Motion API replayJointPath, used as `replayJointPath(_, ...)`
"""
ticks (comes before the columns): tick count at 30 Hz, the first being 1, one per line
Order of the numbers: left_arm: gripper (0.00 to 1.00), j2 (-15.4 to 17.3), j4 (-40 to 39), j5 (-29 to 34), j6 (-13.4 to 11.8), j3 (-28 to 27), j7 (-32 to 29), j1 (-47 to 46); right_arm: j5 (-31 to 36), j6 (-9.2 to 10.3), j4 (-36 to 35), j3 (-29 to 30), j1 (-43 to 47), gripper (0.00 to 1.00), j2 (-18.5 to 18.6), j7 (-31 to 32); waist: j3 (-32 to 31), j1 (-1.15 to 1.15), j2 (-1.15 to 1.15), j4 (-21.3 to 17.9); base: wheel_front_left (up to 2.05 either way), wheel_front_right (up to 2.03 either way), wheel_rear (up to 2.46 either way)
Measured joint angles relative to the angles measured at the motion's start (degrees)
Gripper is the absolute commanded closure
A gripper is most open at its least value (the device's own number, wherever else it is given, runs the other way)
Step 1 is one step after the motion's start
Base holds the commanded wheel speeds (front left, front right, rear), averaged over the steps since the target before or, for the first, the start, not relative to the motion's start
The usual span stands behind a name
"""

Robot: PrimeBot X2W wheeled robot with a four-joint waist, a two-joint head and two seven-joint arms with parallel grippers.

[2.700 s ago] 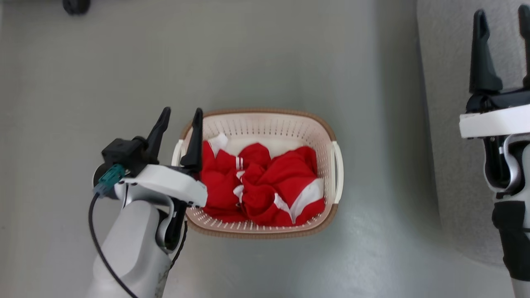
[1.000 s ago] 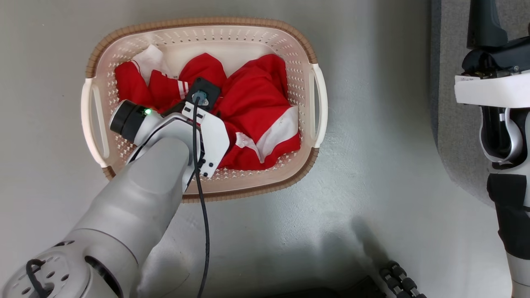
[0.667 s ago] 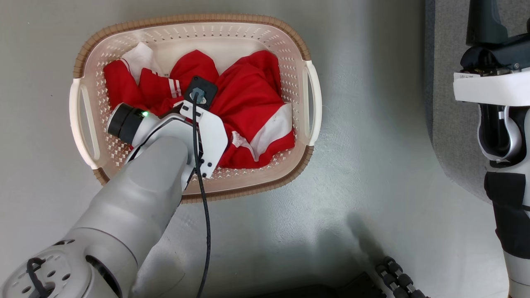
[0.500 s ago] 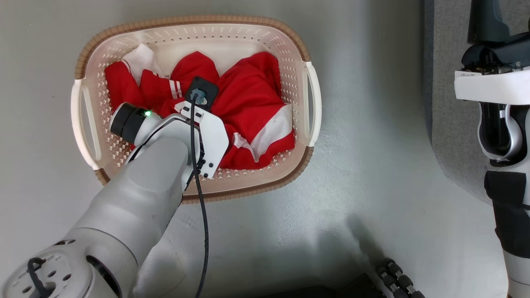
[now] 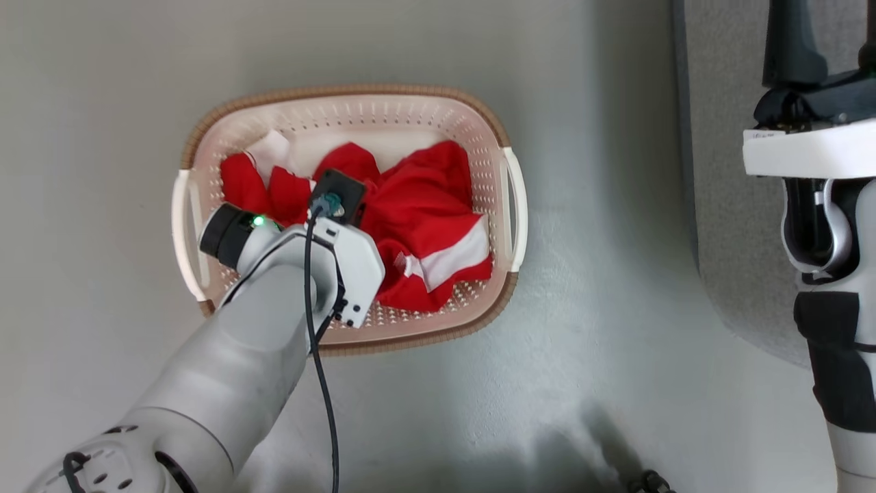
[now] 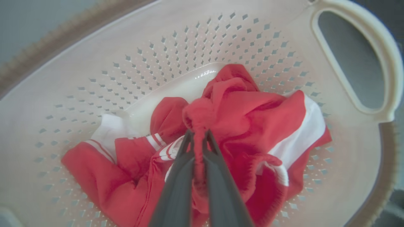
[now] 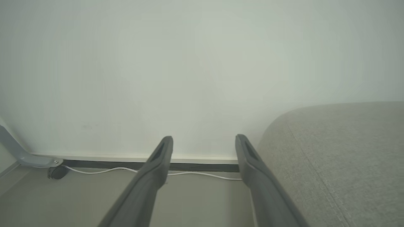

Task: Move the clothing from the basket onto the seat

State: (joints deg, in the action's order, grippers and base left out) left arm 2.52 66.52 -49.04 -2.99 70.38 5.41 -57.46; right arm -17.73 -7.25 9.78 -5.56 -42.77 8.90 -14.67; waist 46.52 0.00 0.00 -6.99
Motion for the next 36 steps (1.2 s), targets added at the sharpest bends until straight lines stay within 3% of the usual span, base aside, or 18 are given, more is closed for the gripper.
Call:
replayJointPath(8, 1.0, 0.0, -2.0, -1.4, 0.4, 0.9, 6.1, 4.2, 0.0, 0.0, 2.4, -0.7, 3.8, 0.0, 0.6, 0.0, -7.5, 0.0, 0.0, 1.8, 0.0, 0.0, 0.0)
replayJointPath(18, 1.0, -0.1, -6.6, -1.9, 0.5, 1.0, 8.8, 9.6, 0.0, 0.0, 6.0, -2.4, 10.2, 0.0, 0.8, 0.0, -18.8, 0.0, 0.0, 4.6, 0.0, 0.0, 0.0)
replayJointPath(36, 1.0, 0.1, -21.6, 12.3, 0.5, -17.1, 8.8, 14.9, 0.1, 0.0, 10.1, -4.3, 20.8, 0.0, 0.2, 0.0, -36.1, 0.0, 0.0, 9.6, 0.0, 0.0, 0.0)
